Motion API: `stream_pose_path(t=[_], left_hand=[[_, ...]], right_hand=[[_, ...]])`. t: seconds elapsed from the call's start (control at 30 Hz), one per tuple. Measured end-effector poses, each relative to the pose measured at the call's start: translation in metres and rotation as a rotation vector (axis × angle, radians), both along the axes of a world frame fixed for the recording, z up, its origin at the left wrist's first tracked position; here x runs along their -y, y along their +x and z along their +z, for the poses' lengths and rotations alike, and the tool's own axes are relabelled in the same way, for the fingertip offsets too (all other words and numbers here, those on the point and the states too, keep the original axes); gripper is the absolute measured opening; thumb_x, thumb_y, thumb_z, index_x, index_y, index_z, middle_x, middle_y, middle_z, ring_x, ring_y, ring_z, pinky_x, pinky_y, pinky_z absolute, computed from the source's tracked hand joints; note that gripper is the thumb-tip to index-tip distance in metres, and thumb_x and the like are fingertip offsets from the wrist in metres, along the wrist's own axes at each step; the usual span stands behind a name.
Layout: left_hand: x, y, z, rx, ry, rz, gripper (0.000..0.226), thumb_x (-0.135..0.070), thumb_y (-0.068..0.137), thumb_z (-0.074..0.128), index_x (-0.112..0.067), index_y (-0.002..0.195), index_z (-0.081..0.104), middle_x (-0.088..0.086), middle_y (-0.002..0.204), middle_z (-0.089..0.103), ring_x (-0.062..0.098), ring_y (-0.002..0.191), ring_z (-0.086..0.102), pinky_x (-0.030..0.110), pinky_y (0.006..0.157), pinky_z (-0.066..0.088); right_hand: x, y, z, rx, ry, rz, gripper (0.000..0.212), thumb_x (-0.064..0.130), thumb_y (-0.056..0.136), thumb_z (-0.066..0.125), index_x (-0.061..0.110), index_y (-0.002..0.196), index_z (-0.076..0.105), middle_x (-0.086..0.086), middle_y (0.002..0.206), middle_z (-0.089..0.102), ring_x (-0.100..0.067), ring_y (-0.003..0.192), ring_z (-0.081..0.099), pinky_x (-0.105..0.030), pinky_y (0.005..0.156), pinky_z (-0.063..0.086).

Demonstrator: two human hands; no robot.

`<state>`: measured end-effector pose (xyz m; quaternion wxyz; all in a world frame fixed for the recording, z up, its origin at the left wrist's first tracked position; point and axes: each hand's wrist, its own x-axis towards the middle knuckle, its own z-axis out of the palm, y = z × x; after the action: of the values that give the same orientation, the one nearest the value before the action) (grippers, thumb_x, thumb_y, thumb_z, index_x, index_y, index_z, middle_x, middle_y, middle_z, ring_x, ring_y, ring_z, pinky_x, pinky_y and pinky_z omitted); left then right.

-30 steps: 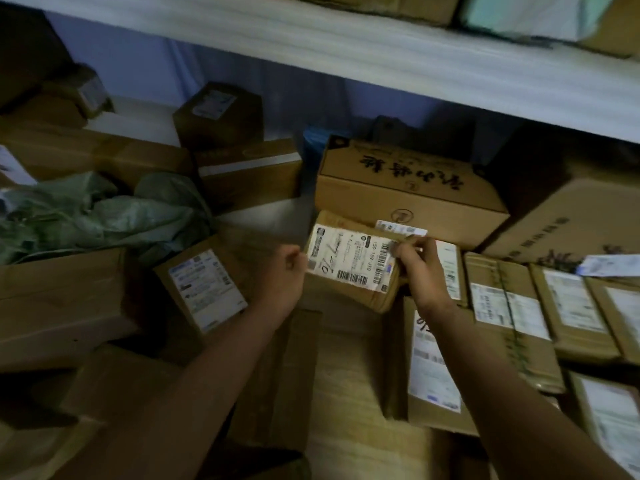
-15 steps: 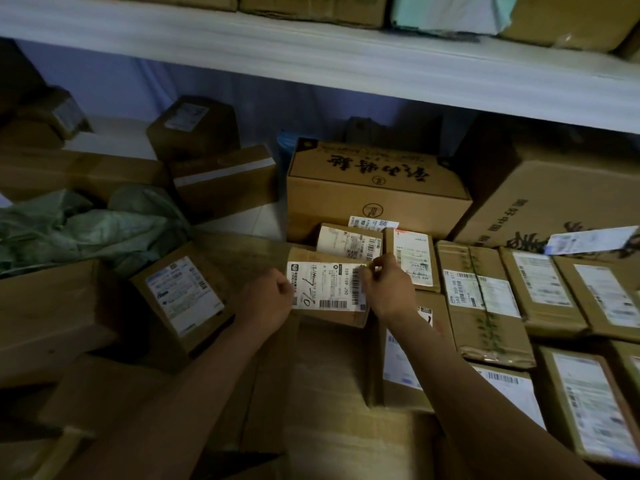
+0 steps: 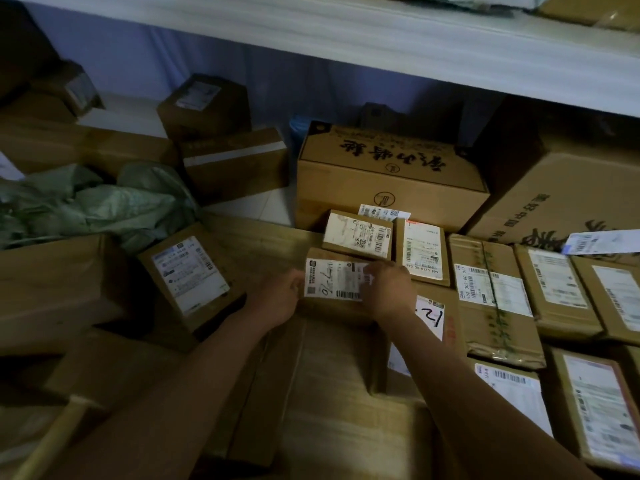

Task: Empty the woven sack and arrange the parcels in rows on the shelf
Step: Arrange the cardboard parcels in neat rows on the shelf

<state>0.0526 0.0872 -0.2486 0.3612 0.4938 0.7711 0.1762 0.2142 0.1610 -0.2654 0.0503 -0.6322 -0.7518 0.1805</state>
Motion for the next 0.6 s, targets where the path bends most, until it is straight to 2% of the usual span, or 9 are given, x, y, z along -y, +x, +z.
stream_pose_path(t=[0.07, 0.13, 0.23, 0.33, 0.4, 0.47, 0.53, 0.6], left_hand=[[0.006, -0.005, 0.005, 0.003, 0.04, 0.048, 0.036, -0.014, 0.1, 0.035, -0.018, 0.134, 0.047, 0.006, 0.137, 0.052, 0.02, 0.122, 0.051, 0.026, 0.088, 0.043], [0.014, -0.014, 0.01, -0.018, 0.095, 0.139, 0.036, -0.013, 0.099, 0.038, -0.018, 0.133, 0.048, 0.005, 0.132, 0.054, 0.017, 0.114, 0.052, 0.026, 0.084, 0.043], [0.033, -0.032, 0.016, -0.06, 0.135, 0.283, 0.021, -0.017, 0.097, 0.043, -0.017, 0.114, 0.057, 0.005, 0.11, 0.059, 0.013, 0.092, 0.051, 0.023, 0.072, 0.039], [0.056, -0.044, 0.017, -0.079, 0.059, 0.325, 0.013, -0.029, 0.096, 0.046, -0.02, 0.099, 0.055, 0.005, 0.106, 0.06, 0.011, 0.082, 0.048, 0.028, 0.073, 0.038], [0.069, -0.04, 0.017, -0.094, -0.017, 0.291, 0.029, -0.04, 0.093, 0.049, -0.016, 0.107, 0.056, 0.004, 0.104, 0.058, 0.012, 0.082, 0.05, 0.03, 0.073, 0.041], [0.081, -0.032, 0.014, -0.078, -0.098, 0.265, 0.058, -0.056, 0.085, 0.053, -0.016, 0.127, 0.049, 0.007, 0.122, 0.056, 0.021, 0.106, 0.054, 0.037, 0.086, 0.047], [0.09, -0.022, 0.008, -0.03, -0.181, 0.218, 0.092, -0.07, 0.071, 0.058, -0.022, 0.145, 0.03, 0.009, 0.148, 0.035, 0.029, 0.131, 0.041, 0.047, 0.102, 0.041], [0.099, -0.009, 0.005, 0.016, -0.229, 0.179, 0.118, -0.074, 0.057, 0.065, -0.028, 0.15, 0.008, 0.008, 0.156, 0.015, 0.033, 0.139, 0.028, 0.05, 0.107, 0.036]], right_hand=[[0.006, -0.004, -0.002, -0.061, 0.021, 0.0, 0.03, 0.021, 0.089, 0.059, 0.02, 0.12, 0.062, -0.005, 0.13, 0.054, -0.024, 0.121, 0.049, -0.037, 0.096, 0.049], [0.015, -0.012, -0.002, -0.156, 0.043, 0.005, 0.027, 0.024, 0.09, 0.058, 0.02, 0.116, 0.064, -0.005, 0.126, 0.058, -0.022, 0.115, 0.054, -0.034, 0.092, 0.051], [0.037, -0.024, 0.003, -0.322, -0.082, 0.002, 0.02, 0.027, 0.094, 0.055, 0.019, 0.109, 0.063, -0.002, 0.117, 0.065, -0.016, 0.104, 0.063, -0.024, 0.079, 0.051], [0.061, -0.032, -0.001, -0.376, -0.209, -0.01, 0.029, 0.037, 0.096, 0.048, 0.015, 0.107, 0.063, -0.007, 0.108, 0.068, -0.016, 0.091, 0.063, -0.029, 0.078, 0.052], [0.079, -0.035, -0.004, -0.355, -0.27, -0.059, 0.041, 0.048, 0.096, 0.04, 0.017, 0.111, 0.062, -0.009, 0.104, 0.068, -0.022, 0.088, 0.066, -0.039, 0.081, 0.055], [0.096, -0.035, -0.005, -0.375, -0.365, -0.106, 0.047, 0.052, 0.097, 0.03, 0.017, 0.111, 0.058, -0.009, 0.101, 0.067, -0.027, 0.086, 0.067, -0.044, 0.081, 0.056], [0.113, -0.037, 0.0, -0.501, -0.522, -0.177, 0.051, 0.051, 0.099, 0.023, 0.013, 0.105, 0.056, -0.013, 0.096, 0.066, -0.028, 0.079, 0.067, -0.04, 0.076, 0.056], [0.127, -0.04, 0.007, -0.656, -0.647, -0.232, 0.056, 0.05, 0.1, 0.019, 0.008, 0.106, 0.057, -0.012, 0.088, 0.063, -0.023, 0.072, 0.063, -0.035, 0.071, 0.051]])
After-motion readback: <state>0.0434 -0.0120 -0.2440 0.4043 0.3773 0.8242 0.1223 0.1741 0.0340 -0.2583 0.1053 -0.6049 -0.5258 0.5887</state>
